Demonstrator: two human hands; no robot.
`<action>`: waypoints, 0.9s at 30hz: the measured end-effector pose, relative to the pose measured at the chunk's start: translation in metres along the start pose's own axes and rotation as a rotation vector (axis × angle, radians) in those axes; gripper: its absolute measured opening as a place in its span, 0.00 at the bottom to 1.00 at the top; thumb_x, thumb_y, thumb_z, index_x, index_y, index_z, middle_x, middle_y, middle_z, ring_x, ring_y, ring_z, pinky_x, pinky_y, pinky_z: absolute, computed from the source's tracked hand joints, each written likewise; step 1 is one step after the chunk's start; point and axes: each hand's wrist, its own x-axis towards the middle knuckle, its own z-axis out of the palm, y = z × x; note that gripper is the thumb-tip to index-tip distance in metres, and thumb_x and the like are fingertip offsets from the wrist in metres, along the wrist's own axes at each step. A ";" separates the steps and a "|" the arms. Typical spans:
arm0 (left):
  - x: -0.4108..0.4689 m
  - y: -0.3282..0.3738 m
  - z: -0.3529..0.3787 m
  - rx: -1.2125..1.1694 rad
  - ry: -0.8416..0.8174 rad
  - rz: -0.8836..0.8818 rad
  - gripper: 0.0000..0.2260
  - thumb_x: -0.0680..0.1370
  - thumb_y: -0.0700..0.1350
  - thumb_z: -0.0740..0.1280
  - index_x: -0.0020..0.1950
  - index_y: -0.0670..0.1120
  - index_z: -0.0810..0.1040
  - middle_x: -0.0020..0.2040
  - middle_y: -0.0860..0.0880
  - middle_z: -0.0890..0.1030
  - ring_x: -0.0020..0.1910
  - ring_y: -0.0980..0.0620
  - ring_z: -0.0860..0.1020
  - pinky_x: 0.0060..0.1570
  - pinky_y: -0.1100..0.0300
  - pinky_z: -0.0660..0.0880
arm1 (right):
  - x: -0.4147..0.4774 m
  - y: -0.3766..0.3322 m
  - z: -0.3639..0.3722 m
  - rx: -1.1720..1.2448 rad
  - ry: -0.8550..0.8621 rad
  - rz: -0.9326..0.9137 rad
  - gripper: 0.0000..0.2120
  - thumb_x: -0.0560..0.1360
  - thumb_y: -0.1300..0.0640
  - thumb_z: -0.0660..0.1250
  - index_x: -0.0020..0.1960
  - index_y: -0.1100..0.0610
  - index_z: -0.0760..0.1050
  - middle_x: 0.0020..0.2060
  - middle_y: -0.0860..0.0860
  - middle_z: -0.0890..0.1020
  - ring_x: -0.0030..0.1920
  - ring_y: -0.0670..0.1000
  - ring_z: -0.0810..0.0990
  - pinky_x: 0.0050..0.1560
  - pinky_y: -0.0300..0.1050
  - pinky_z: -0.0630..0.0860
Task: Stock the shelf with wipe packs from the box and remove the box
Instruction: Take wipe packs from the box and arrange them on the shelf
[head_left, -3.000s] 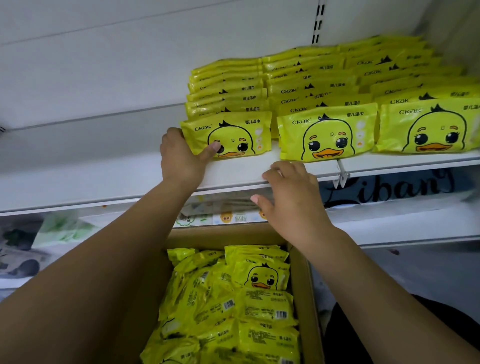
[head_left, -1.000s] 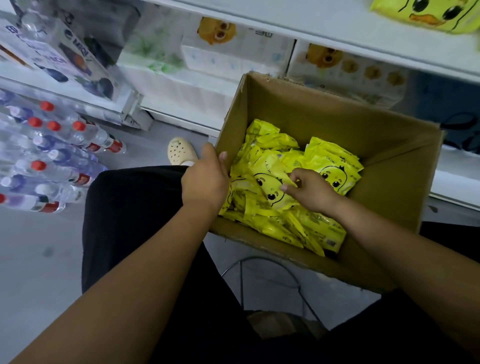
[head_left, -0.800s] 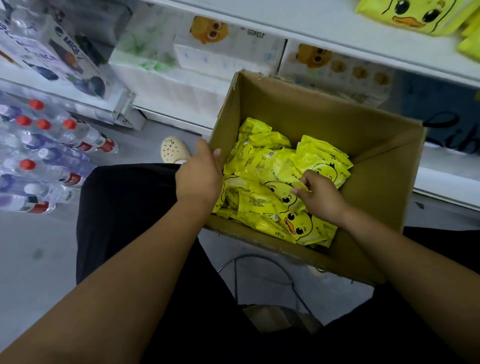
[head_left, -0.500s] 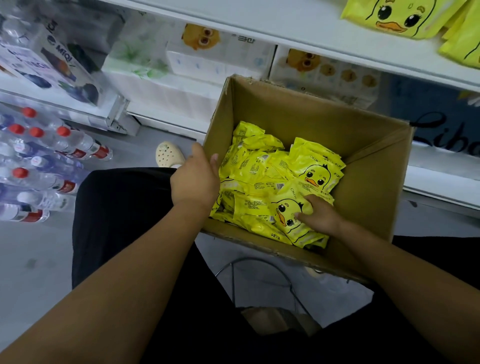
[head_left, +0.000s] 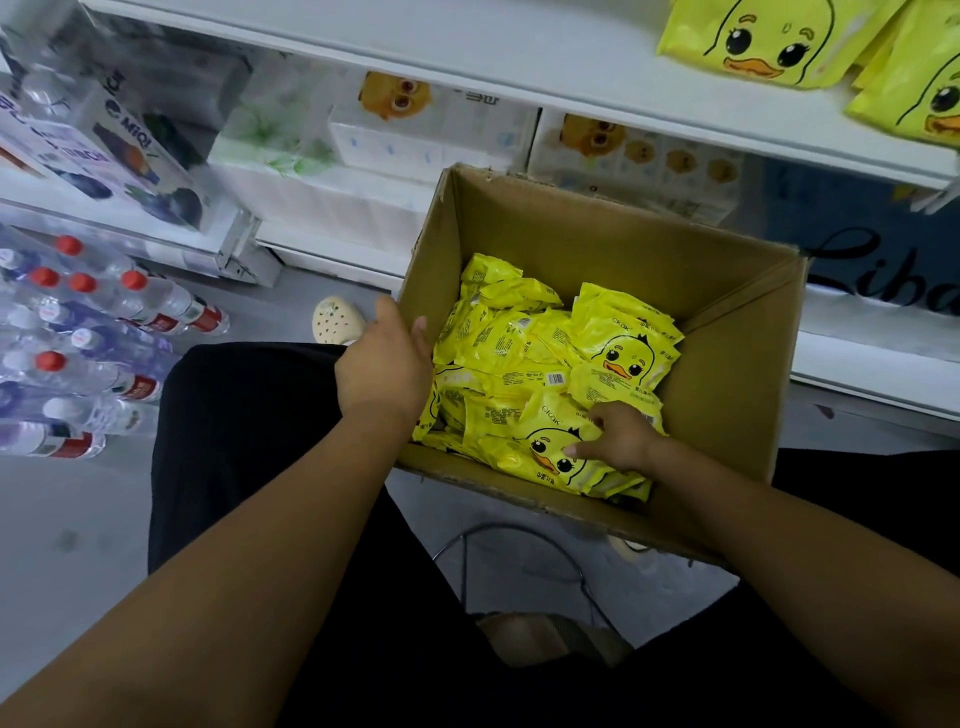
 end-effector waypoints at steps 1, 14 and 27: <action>-0.001 -0.001 0.001 -0.001 0.010 0.007 0.15 0.85 0.55 0.56 0.60 0.42 0.67 0.51 0.40 0.79 0.45 0.35 0.80 0.37 0.51 0.68 | -0.002 0.001 -0.002 0.007 -0.003 -0.022 0.24 0.69 0.47 0.79 0.38 0.57 0.66 0.34 0.49 0.64 0.39 0.51 0.65 0.37 0.47 0.57; -0.061 0.059 -0.046 -0.931 -0.206 -0.001 0.22 0.76 0.64 0.70 0.61 0.51 0.80 0.59 0.54 0.82 0.61 0.56 0.79 0.63 0.56 0.75 | -0.095 -0.061 -0.097 0.465 -0.099 -0.270 0.52 0.54 0.35 0.82 0.71 0.59 0.74 0.69 0.53 0.77 0.69 0.51 0.75 0.71 0.48 0.70; -0.107 0.099 -0.069 -1.460 -0.142 -0.367 0.11 0.77 0.57 0.73 0.50 0.50 0.84 0.43 0.53 0.88 0.43 0.53 0.87 0.41 0.57 0.83 | -0.127 -0.086 -0.092 0.833 0.045 -0.283 0.52 0.49 0.31 0.83 0.67 0.54 0.78 0.62 0.48 0.82 0.63 0.50 0.80 0.71 0.52 0.71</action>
